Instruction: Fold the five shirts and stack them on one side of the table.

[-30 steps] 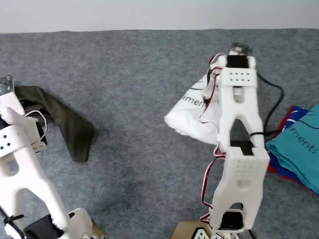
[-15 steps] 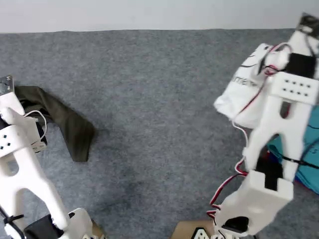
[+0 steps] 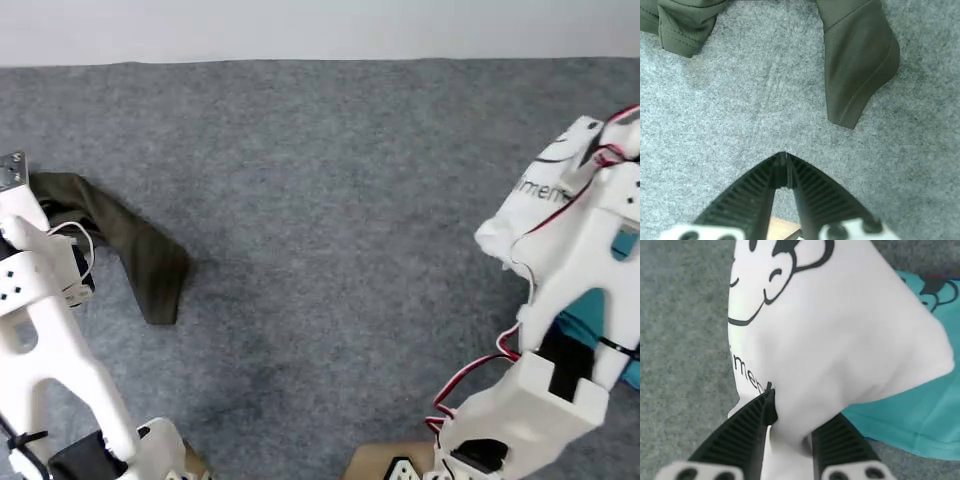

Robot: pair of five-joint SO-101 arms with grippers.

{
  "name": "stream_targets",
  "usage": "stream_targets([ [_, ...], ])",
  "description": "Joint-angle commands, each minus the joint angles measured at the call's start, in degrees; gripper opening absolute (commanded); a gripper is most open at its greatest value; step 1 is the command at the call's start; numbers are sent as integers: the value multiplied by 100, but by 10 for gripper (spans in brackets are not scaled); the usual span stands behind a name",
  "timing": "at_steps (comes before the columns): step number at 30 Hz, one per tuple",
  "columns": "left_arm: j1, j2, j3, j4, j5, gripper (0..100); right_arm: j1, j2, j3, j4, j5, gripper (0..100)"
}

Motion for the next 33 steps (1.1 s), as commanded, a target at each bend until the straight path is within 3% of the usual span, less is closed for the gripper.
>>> stream_targets([
  [1,-18,-202,-22,35,-44,2,356,-330,-149,48,88,9],
  [11,-18,-176,-22,26,-44,2,1068,523,-132,4,369,9],
  [33,-18,-211,-22,114,-44,2,2167,1165,-149,-505,2110,9],
])
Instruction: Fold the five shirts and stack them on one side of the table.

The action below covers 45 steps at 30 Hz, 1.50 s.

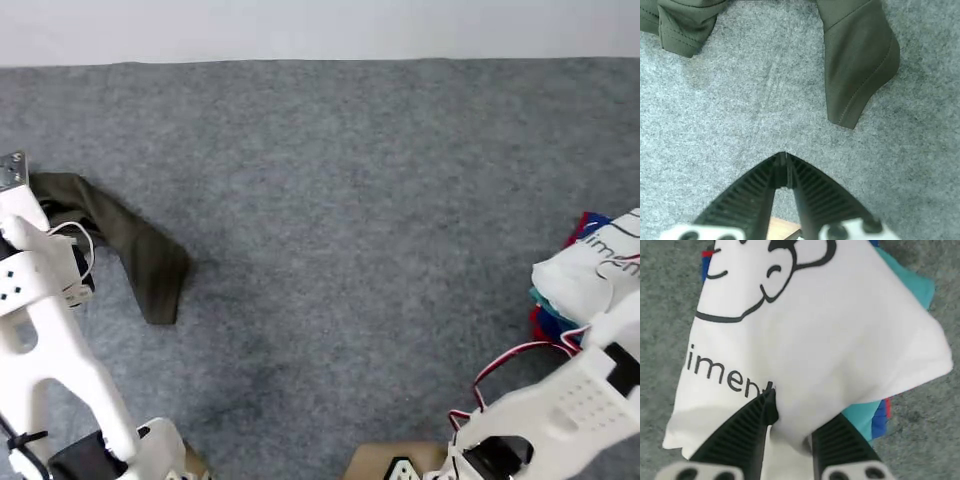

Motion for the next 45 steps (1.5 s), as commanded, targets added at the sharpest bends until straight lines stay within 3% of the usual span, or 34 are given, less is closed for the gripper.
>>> stream_targets([
  [1,-9,-211,-22,132,-44,2,101,-84,-149,-110,352,9],
  [7,-18,-211,-22,149,-44,2,286,-84,-237,-75,897,32],
  [12,-18,-211,-22,149,-35,2,532,-119,-299,-4,888,251],
  [15,0,-211,-22,149,-35,2,637,-119,-519,13,888,304],
  [28,0,-211,-22,149,-35,2,259,-66,-1134,435,870,299],
  [38,-18,-211,-22,149,-35,2,-637,1121,-1125,743,862,19],
  [45,-18,-211,-22,149,-35,2,-980,1789,-1160,778,862,10],
])
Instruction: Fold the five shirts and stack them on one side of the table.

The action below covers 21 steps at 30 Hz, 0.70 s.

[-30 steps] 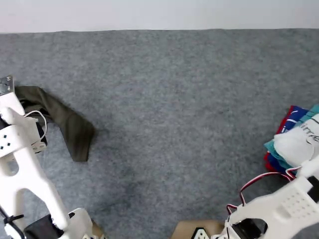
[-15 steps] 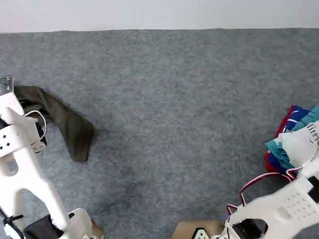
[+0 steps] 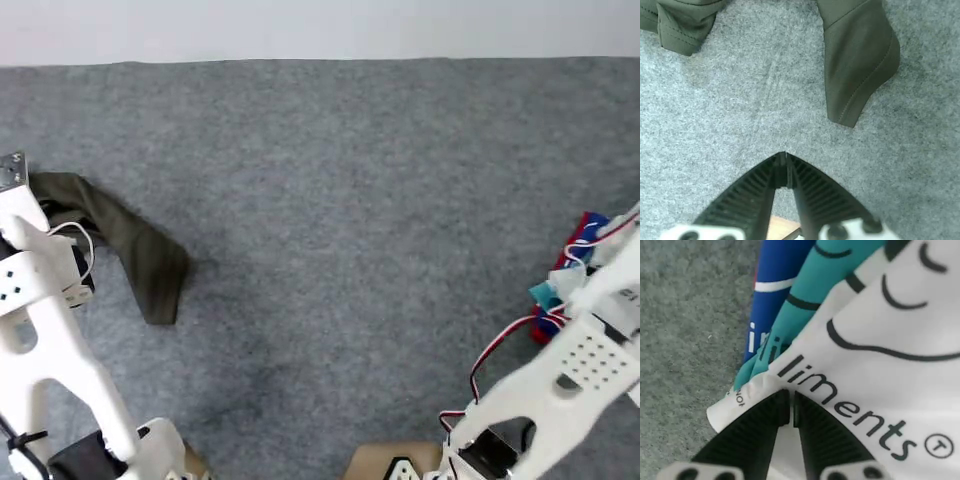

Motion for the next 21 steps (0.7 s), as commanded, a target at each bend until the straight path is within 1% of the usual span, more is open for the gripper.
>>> stream_targets([
  [1,-18,-211,-22,114,-35,2,-119,-198,-299,215,26,10],
  [8,-18,-185,-22,114,-35,2,92,-1314,-360,154,62,10],
  [10,-18,-185,-22,114,-35,2,163,-1552,-343,-13,53,11],
  [14,0,-185,-22,114,-35,2,268,-1393,-325,-743,44,11],
  [21,0,-211,-22,114,-35,2,400,-295,-352,-2387,62,10],
])
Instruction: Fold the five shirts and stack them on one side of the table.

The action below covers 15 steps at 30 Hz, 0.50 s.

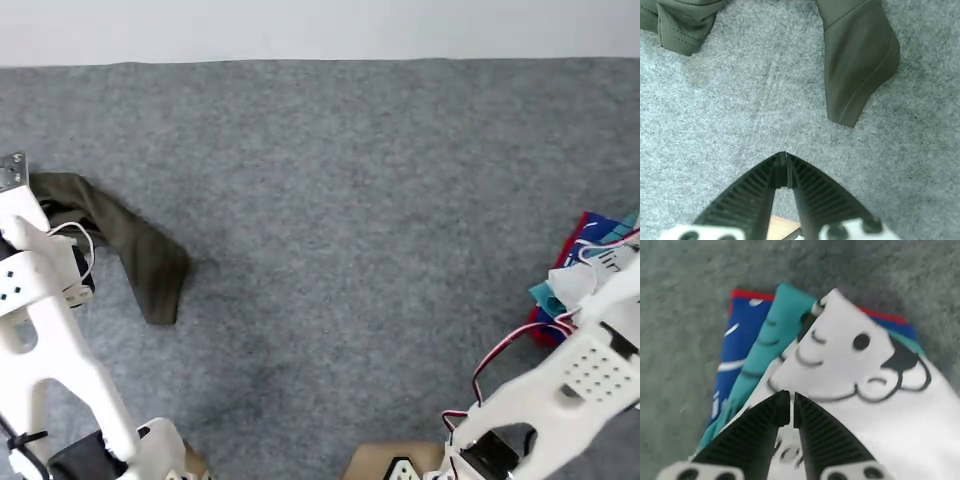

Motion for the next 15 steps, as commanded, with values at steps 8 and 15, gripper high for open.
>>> stream_targets([
  [8,0,-211,101,114,-35,2,13,1042,-440,-1552,62,9],
  [15,0,-211,321,79,-44,2,-22,382,-1512,-409,53,9],
])
